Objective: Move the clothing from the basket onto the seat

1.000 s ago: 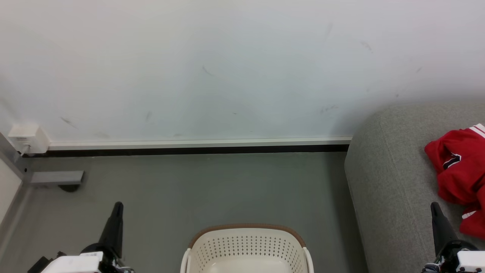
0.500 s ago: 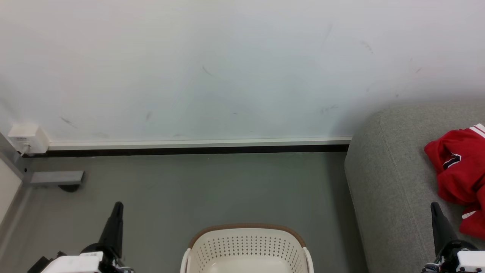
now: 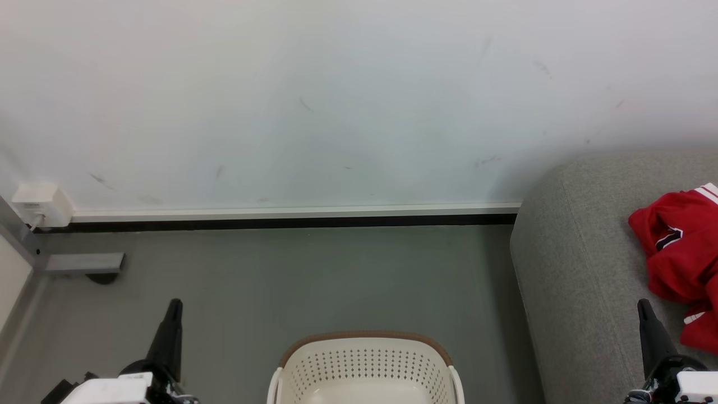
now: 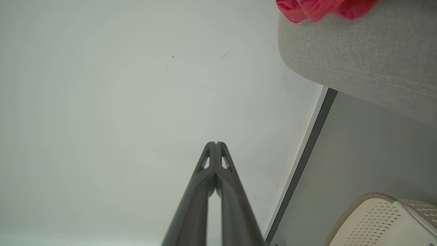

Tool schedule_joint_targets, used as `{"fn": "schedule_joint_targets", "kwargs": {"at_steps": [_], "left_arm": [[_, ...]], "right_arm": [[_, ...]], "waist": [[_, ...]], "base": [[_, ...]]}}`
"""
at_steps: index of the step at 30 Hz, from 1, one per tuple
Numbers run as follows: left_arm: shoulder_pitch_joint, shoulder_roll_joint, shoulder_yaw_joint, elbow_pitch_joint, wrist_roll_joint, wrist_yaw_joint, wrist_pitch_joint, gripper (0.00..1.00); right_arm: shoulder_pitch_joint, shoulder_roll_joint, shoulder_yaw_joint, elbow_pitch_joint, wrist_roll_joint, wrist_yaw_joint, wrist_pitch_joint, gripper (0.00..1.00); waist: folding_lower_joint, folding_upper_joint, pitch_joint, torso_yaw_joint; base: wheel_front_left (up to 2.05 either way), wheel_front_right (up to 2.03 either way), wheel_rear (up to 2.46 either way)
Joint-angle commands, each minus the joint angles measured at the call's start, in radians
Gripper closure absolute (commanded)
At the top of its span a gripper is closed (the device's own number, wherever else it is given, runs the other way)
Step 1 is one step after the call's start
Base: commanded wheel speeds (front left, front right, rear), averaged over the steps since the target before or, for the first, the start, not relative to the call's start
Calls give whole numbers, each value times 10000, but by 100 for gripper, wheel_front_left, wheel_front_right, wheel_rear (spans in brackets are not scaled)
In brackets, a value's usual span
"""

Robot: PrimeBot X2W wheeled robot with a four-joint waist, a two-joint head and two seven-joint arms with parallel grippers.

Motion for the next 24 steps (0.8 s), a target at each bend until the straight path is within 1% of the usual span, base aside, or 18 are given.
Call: {"fn": "schedule_joint_targets", "kwargs": {"at_steps": [1,24], "left_arm": [[-74,67,-5,-38,-141,-63,44,100],[-73,67,-5,-37,-142,-63,43,100]], "right_arm": [[-127,7,-35,-54,22,4,29,100],[-127,7,-32,-52,22,4,27,100]], "waist": [[0,0,0,0],[0,0,0,0]], "base": [[0,0,0],[0,0,0]]}}
